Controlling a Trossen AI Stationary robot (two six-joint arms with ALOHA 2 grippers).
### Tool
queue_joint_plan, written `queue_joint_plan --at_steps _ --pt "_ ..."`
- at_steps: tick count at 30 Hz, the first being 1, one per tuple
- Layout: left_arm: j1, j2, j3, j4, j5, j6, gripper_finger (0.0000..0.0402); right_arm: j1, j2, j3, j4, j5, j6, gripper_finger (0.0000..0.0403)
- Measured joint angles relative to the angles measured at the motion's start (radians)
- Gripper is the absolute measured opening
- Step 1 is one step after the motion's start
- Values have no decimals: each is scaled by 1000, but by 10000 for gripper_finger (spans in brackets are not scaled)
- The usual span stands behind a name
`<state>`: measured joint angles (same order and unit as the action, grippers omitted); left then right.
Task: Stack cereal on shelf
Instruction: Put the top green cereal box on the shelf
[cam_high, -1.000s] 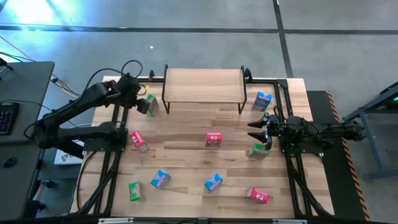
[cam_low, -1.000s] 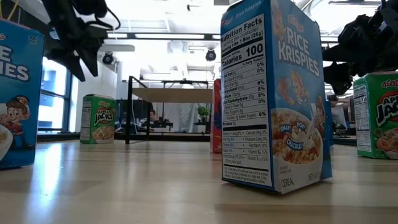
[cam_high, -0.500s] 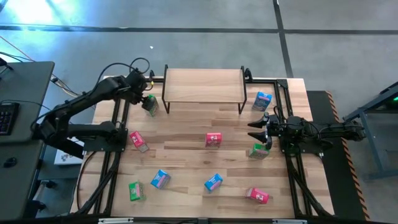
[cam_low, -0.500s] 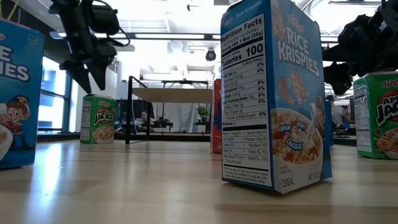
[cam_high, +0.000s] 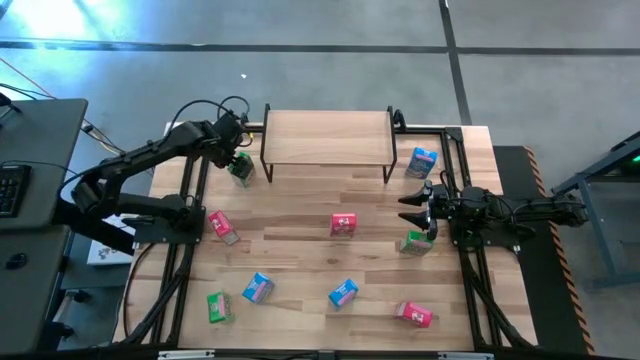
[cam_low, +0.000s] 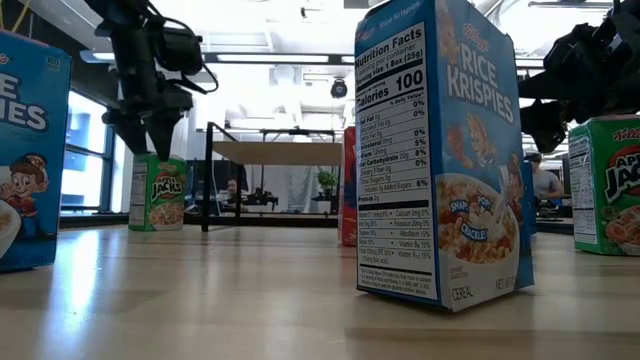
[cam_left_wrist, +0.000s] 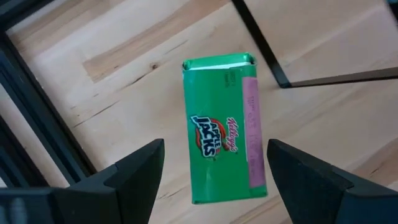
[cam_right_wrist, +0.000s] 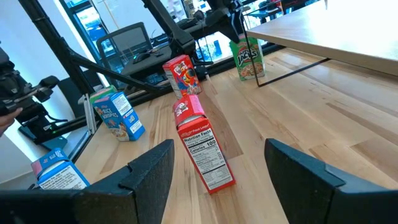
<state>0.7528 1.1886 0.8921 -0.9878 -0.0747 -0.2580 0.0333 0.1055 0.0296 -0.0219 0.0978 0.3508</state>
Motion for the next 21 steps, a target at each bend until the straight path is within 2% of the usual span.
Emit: queue_joint_plan --at_steps 7,21 --pt "0 35 0 1 0 7 264 0 0 0 0 0 0 244" --pt "0 50 0 0 5 1 140 0 0 0 0 0 0 244"
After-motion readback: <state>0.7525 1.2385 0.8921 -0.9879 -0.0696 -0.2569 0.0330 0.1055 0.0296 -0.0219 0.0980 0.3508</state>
